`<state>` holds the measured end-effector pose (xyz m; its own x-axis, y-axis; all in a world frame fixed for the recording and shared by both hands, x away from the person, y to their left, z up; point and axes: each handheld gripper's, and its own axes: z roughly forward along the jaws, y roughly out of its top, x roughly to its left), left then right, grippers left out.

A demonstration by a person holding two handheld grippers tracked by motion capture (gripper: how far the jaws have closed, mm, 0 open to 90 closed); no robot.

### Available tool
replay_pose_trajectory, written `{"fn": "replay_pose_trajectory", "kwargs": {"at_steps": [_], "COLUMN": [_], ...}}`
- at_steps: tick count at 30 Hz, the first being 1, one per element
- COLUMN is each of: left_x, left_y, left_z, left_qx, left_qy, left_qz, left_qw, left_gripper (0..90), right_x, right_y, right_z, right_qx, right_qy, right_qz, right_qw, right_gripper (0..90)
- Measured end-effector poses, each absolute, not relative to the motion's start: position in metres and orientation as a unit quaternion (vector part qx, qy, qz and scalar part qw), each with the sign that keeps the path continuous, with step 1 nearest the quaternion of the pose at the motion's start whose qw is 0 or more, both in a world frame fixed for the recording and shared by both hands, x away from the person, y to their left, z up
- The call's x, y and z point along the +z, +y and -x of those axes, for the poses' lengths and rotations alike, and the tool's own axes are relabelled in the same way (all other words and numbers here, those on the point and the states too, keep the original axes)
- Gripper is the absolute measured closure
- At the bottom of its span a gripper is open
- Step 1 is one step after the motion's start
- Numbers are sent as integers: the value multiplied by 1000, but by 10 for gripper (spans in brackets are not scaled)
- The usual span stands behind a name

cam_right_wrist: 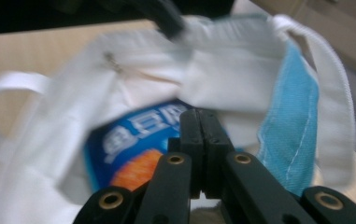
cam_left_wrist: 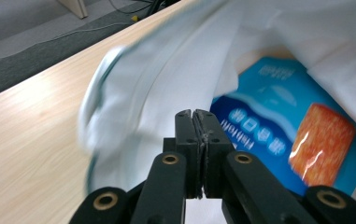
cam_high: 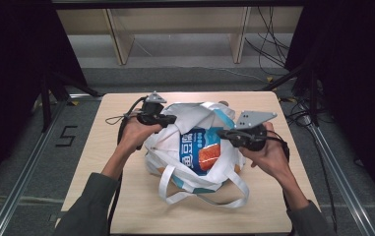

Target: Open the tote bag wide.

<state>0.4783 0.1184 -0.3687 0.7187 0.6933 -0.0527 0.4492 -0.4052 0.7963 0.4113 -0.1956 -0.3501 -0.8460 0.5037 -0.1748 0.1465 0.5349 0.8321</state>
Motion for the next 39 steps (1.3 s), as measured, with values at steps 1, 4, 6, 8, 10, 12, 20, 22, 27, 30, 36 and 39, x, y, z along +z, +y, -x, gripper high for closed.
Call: {"fn": "replay_pose_trajectory", "kwargs": {"at_steps": [1, 4, 6, 8, 10, 12, 20, 22, 27, 30, 36, 39], "left_x": [-372, -393, -408, -423, -431, -440, -433, -426, -408, -407, -432, -440], "left_y": [122, 133, 135, 135, 137, 136, 133, 133, 115, 97, 84, 92], "left_z": [-479, -484, -489, -494, -497, -497, -491, -486, -470, -464, -457, -452], "left_qx": [141, 147, 143, 132, 124, 141, 150, 149, 144, 118, 119, 137], "left_qy": [346, 366, 374, 387, 394, 391, 385, 378, 335, 312, 284, 276], "left_qz": [-828, -829, -833, -828, -825, -836, -837, -833, -836, -847, -892, -905], "left_qw": [419, 396, 381, 382, 385, 359, 359, 375, 411, 413, 332, 293], "left_gripper": [878, 880, 887, 891, 892, 893, 892, 888, 873, 873, 884, 892], "right_x": [-354, -370, -382, -400, -418, -433, -444, -421, -384, -388, -412, -409], "right_y": [-197, -207, -214, -224, -231, -238, -248, -246, -221, -199, -194, -204], "right_z": [-419, -440, -450, -463, -472, -477, -473, -465, -444, -440, -431, -426], "right_qx": [432, 413, 408, 381, 384, 339, 324, 347, 401, 392, 322, 257], "right_qy": [853, 854, 850, 854, 850, 857, 858, 852, 843, 863, 889, 898], "right_qz": [-209, -238, -264, -293, -311, -333, -344, -334, -282, -252, -252, -261], "right_qw": [205, 209, 204, 200, 183, 198, 202, 208, 221, 197, 207, 244], "right_gripper": [900, 900, 900, 900, 900, 900, 900, 900, 900, 900, 900, 900]}}
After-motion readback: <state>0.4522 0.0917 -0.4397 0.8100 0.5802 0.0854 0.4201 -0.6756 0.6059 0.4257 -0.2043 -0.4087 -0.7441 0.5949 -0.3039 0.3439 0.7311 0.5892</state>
